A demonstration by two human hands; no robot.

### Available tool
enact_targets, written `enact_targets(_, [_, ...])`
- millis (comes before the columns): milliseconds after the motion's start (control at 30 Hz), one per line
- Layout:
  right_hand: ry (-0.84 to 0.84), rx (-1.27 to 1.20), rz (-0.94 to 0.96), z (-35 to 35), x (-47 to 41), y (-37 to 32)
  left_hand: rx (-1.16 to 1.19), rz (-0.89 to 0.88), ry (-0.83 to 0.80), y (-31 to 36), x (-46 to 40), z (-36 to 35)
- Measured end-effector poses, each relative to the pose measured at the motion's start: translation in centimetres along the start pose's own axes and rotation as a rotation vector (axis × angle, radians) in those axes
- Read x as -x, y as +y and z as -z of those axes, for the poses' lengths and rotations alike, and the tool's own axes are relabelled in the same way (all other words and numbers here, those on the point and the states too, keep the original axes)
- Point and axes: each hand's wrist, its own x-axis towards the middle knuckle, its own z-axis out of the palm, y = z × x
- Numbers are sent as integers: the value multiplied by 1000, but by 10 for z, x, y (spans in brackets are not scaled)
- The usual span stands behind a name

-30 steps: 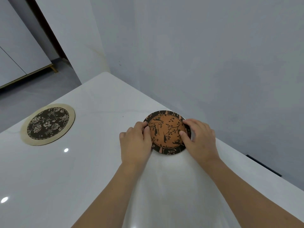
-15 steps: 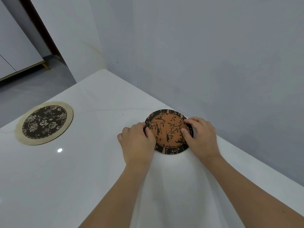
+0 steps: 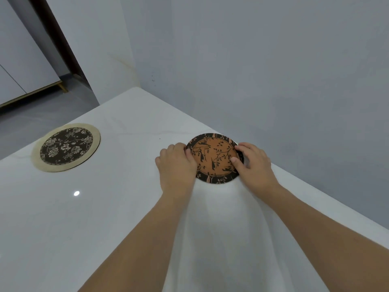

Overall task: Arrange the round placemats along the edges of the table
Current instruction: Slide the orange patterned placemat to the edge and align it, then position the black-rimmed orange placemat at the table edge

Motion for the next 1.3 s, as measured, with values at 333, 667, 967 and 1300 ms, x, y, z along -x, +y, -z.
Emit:
enact_targets(333, [-91,-167,-65,56,179,-36,238,72,-193,-7,97,68])
enact_targets(667, [-405,-119,-267,117,395,-13,208,169,-558,5,332,155])
enact_targets(967, [-427,-185,-653,134,523,-13,-141,195,-738,24,474,190])
enact_targets(1300, [-303,-421,-763,90,547,-28,182,268,-574,-6,512,201])
